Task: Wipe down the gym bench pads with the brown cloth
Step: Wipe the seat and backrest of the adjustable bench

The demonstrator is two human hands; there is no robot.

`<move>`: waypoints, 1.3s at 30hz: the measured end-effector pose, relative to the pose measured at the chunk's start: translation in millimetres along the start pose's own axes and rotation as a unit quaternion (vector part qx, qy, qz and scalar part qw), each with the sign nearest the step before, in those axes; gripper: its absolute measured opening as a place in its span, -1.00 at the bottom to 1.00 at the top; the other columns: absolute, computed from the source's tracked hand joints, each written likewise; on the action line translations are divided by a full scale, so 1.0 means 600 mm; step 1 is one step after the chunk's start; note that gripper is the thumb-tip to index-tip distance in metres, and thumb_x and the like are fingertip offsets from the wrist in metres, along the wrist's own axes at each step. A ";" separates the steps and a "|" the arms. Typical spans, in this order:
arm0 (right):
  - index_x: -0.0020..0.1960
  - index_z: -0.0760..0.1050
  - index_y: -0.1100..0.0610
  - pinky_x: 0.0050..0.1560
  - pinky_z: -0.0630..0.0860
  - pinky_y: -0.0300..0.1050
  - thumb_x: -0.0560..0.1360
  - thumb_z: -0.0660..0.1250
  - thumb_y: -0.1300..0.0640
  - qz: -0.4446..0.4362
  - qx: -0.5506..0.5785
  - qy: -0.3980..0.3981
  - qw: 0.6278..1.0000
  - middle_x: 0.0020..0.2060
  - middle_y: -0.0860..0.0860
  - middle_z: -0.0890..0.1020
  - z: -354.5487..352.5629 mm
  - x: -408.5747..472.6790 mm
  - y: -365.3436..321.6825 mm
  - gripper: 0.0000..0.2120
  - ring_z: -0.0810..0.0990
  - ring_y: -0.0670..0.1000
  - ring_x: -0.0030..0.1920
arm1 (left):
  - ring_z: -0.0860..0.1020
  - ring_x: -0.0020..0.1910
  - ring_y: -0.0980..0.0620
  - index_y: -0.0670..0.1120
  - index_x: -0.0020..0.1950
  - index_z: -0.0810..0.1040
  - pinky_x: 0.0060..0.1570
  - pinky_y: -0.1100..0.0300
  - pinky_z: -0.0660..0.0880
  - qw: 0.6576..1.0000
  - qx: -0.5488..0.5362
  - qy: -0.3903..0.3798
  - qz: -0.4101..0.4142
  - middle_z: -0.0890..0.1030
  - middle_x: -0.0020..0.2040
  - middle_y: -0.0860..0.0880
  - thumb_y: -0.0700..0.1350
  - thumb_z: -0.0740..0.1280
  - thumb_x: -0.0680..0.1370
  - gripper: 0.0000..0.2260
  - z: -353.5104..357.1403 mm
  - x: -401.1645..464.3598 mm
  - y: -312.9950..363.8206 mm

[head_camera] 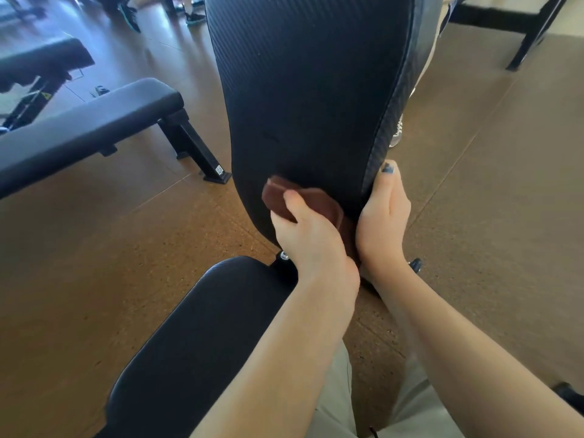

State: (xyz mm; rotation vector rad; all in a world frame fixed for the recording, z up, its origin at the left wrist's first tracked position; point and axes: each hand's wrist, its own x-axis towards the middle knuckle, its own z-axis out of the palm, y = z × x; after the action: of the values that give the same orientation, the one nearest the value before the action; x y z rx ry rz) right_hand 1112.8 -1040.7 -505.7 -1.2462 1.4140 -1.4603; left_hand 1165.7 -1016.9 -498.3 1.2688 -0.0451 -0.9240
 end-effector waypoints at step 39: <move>0.48 0.44 0.06 0.51 0.33 0.04 0.72 -0.19 -0.26 0.200 -0.019 -0.114 0.973 0.31 -0.05 0.54 -0.022 0.016 -0.035 -0.36 0.49 0.00 0.19 | 0.54 0.22 -0.18 0.20 0.52 0.37 0.25 -0.13 0.52 0.986 0.050 0.120 -0.101 0.55 0.24 0.01 0.17 0.13 0.71 -0.63 -0.019 0.045 -0.115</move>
State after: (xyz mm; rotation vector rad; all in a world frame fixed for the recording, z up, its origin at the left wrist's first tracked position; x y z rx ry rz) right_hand 1100.2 -1043.8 -482.2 -1.0376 1.4389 -0.9885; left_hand 1149.8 -1024.6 -571.2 1.4909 0.2332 -0.9450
